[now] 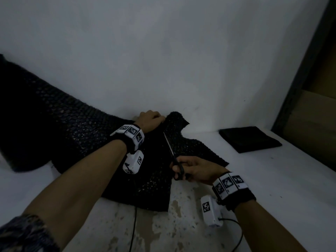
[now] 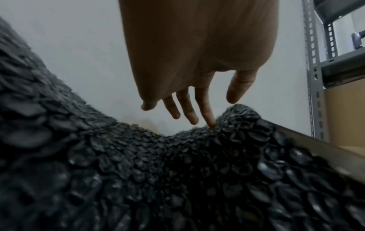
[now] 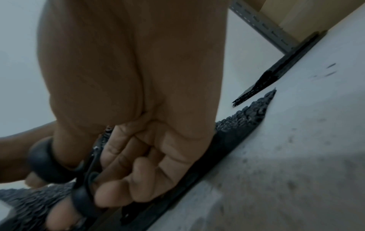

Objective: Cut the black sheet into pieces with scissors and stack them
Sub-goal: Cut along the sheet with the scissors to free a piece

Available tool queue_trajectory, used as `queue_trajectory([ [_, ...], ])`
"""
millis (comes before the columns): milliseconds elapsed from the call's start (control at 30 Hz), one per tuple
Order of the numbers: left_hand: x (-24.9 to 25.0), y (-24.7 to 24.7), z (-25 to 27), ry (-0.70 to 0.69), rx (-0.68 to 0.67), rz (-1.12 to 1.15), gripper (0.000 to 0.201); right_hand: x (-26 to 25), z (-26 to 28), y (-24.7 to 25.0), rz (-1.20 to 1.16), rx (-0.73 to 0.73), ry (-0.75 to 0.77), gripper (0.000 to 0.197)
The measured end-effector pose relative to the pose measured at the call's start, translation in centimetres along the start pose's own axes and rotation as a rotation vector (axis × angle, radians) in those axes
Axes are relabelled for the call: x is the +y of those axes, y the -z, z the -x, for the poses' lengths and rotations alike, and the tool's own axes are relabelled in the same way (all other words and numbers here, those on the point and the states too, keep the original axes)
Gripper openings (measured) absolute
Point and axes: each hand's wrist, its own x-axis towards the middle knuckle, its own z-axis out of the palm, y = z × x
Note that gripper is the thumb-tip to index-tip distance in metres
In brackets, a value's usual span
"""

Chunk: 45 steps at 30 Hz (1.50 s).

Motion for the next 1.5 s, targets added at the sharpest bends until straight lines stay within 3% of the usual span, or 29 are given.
queue_trajectory([
  [133,0.7,0.8,-0.3,-0.018,-0.025,0.173,0.055,-0.2,0.3,0.2,0.047,-0.041,0.003,0.023],
  [267,1.2,0.9,-0.3,-0.077,-0.077,0.228,0.022,-0.5,0.8,0.4,0.072,-0.053,0.000,0.027],
  [533,0.6,2.5,0.0,-0.222,0.078,0.208,0.024,0.0,2.2,0.8,-0.016,-0.034,-0.026,0.036],
  [600,0.4,3.1,0.4,-0.229,0.088,0.214,0.021,-0.1,2.3,0.6,-0.070,-0.050,-0.020,0.048],
  [767,0.0,4.3,1.2,-0.219,0.055,0.290,0.018,-0.9,2.3,-0.2,-0.204,-0.013,0.007,0.052],
  [1033,0.7,4.6,3.2,-0.232,0.025,0.399,0.020,-3.1,2.0,-1.6,-0.277,-0.026,0.062,0.016],
  [1133,0.6,4.5,3.5,-0.233,0.003,0.395,0.020,-3.0,1.9,-1.7,-0.272,-0.003,0.079,0.016],
  [1300,0.9,4.5,3.9,-0.212,0.009,0.401,0.020,-2.8,1.9,-1.9,-0.275,0.022,0.099,0.049],
  [1500,1.1,4.8,4.2,-0.160,0.012,0.427,0.013,-2.5,2.1,-1.9,-0.184,0.027,0.142,0.020],
])
